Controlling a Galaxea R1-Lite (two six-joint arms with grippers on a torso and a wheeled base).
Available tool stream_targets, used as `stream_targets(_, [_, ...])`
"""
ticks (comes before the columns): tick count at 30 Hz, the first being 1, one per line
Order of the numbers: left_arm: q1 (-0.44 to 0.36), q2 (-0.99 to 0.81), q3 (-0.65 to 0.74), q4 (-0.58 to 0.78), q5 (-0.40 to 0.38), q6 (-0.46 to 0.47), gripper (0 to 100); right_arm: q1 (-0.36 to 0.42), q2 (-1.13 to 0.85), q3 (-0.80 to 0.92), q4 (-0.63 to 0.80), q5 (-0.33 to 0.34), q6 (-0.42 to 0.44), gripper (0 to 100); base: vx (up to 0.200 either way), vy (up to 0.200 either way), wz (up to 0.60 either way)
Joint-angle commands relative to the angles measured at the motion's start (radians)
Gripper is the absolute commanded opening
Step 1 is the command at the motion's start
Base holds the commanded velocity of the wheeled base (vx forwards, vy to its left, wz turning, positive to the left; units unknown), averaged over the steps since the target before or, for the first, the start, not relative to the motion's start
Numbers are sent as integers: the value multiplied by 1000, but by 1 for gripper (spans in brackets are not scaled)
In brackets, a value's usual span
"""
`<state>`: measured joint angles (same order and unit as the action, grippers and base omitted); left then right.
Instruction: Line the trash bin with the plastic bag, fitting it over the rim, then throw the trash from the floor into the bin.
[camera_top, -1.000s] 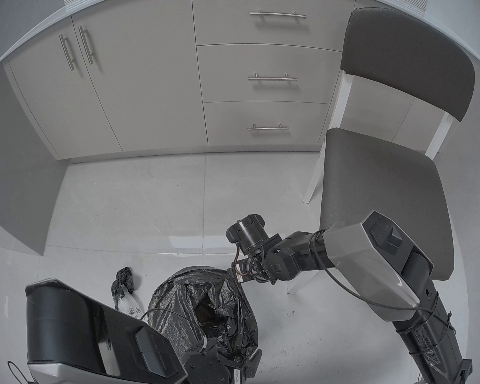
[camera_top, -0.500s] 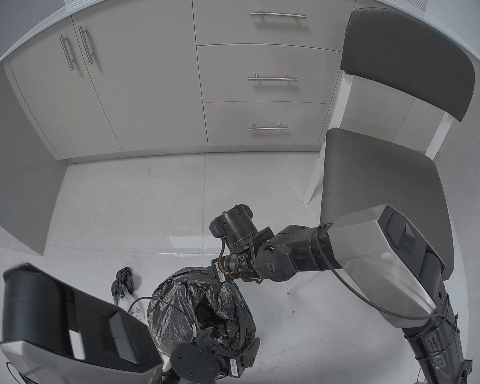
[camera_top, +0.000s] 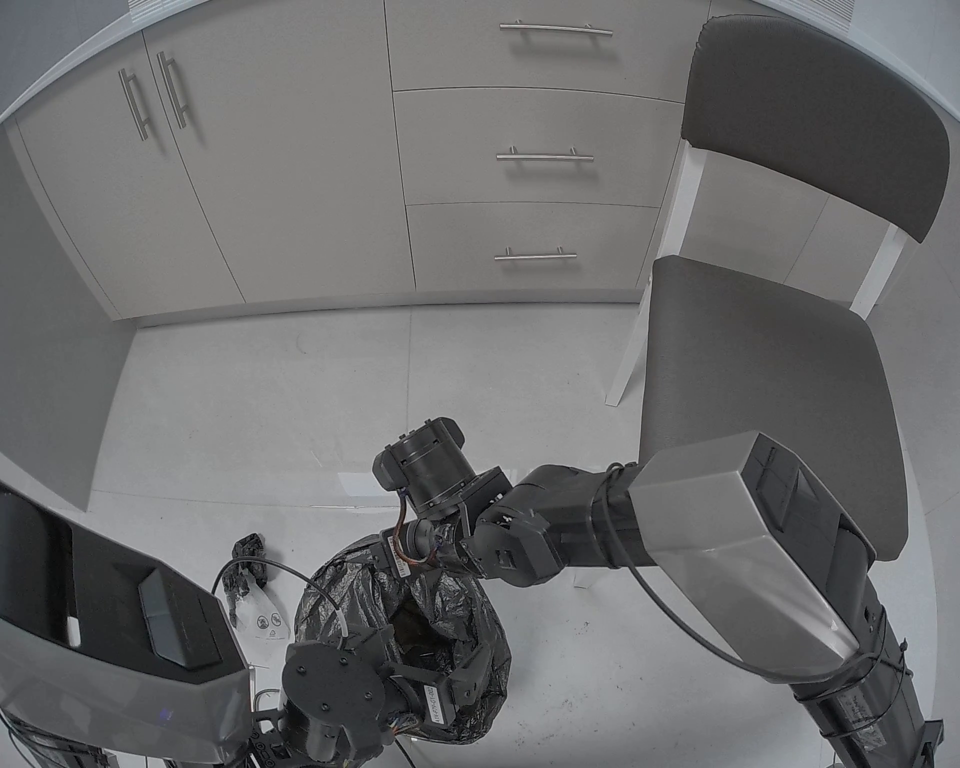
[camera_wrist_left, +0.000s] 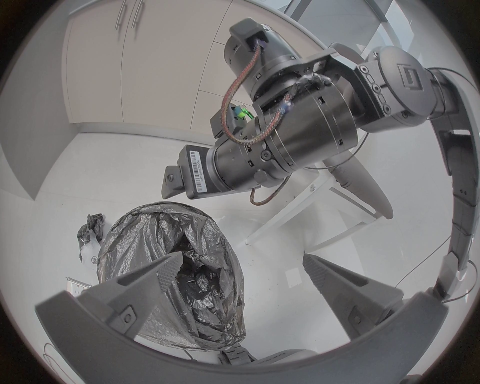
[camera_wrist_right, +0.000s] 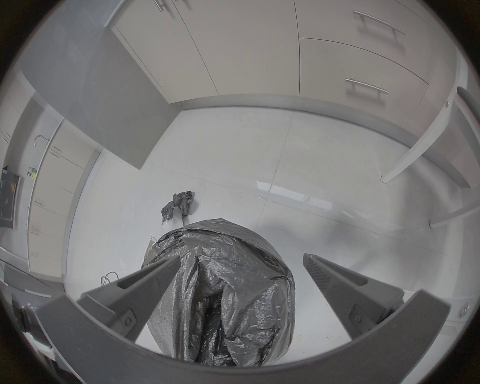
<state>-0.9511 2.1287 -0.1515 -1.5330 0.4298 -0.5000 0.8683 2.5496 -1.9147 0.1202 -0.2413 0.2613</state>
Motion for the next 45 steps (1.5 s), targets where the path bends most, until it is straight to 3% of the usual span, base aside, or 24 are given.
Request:
stream_targets(1, [48,-15,0,-1,-26,32,100,15,-2,17,1,-1,0,100,0,0,0])
stream_targets(10, [126,-24,3,1,-69,60,100,43,43,34,-4,-7,15,100,0,0,0])
stream_targets(16, [176,-26,0,-1,-71,95,100,54,47,29,-5,-53,10,100,0,0,0])
stream_targets(24, [179,-26,-8,-1,-71,113,100,23,93,-18,-11,-61,13,100,0,0,0])
stream_targets(31, [179,-26,-20,-1,-72,147,100,-45,181,-85,-4,-130,13,100,0,0,0])
stream_targets(35, [179,-23,-39,-1,-74,149,100,-68,190,-85,-5,-135,15,100,0,0,0])
stream_targets(45, [183,-21,-34,-1,-89,147,100,-77,161,-85,-2,-147,64,100,0,0,0])
